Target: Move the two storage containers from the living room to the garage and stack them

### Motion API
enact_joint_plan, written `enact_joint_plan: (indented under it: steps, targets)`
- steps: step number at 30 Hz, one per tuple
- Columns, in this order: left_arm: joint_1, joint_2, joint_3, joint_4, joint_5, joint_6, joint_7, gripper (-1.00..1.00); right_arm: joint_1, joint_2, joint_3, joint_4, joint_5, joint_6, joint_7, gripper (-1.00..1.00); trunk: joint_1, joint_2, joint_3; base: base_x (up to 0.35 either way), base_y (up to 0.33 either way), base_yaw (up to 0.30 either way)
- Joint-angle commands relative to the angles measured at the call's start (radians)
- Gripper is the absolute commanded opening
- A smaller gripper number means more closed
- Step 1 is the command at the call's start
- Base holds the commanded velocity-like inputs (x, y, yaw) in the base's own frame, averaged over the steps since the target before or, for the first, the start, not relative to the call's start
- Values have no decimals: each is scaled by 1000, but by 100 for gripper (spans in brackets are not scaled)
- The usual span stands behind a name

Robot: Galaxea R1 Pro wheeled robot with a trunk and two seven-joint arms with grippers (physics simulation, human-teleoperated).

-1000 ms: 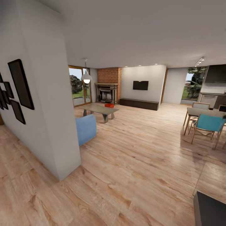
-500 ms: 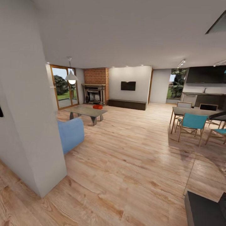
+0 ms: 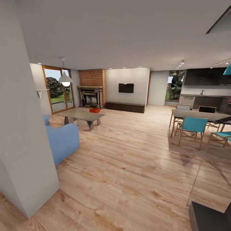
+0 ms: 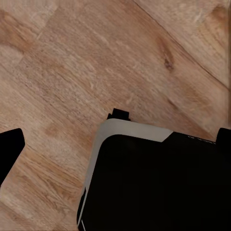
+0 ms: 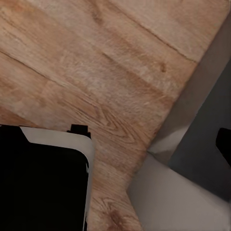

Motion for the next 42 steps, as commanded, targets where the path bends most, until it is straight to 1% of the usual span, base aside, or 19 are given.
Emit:
enact_joint_plan:
  steps: [1, 22, 42]
  targets:
    - [0, 0, 6, 0, 3, 1, 1, 100, -1, 0, 6, 3, -1, -5, -3, 100, 1, -1, 0, 323, 0, -3]
    - [0, 0, 6, 0, 3, 3, 1, 100, -1, 0, 6, 3, 1, -9, -3, 100, 1, -1, 0, 323, 0, -8]
    - [0, 1, 6, 0, 3, 2, 1, 100, -1, 0, 6, 3, -1, -7, -3, 100, 1, -1, 0, 323, 0, -231]
